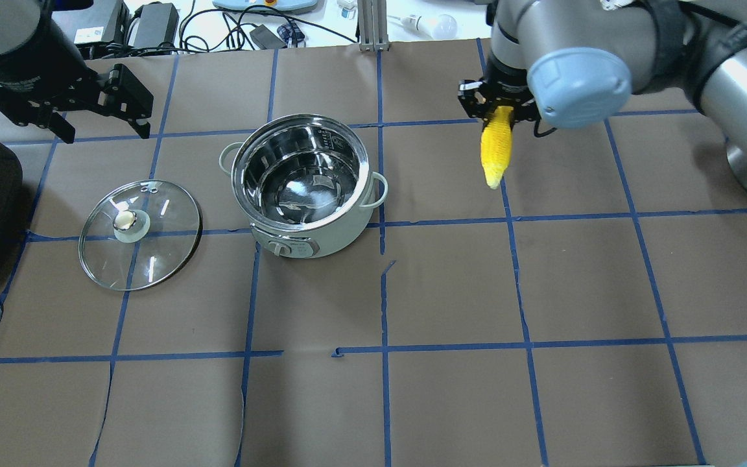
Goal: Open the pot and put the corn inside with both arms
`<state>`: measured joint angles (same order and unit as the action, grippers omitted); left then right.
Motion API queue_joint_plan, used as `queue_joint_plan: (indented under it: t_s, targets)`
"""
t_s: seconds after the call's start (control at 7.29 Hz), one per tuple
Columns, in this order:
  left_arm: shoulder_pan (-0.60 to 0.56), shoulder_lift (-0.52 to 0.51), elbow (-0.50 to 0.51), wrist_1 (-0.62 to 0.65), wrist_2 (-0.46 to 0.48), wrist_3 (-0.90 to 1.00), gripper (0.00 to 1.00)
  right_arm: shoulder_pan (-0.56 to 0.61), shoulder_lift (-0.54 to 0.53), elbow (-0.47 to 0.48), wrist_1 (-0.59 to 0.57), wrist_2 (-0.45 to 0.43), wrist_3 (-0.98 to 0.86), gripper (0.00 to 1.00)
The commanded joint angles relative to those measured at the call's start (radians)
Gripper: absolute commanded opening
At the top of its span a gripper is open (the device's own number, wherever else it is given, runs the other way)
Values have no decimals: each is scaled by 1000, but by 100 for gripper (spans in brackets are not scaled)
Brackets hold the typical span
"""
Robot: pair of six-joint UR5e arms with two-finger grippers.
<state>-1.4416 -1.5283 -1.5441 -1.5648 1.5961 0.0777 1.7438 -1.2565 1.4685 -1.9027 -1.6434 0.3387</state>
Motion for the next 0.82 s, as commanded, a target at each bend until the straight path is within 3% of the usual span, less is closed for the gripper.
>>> queue_joint_plan:
  t_s: [0.0, 0.55, 0.69]
  targets:
    - [-16, 22, -1, -29, -7, -16, 100, 143, 127, -195, 45, -7, 153, 0]
    - [-114, 20, -8, -20, 8, -115, 100, 285, 236, -281, 18, -7, 139, 0]
    - [-118, 22, -11, -20, 8, -116, 100, 301, 261, -292, -37, 2, 120, 0]
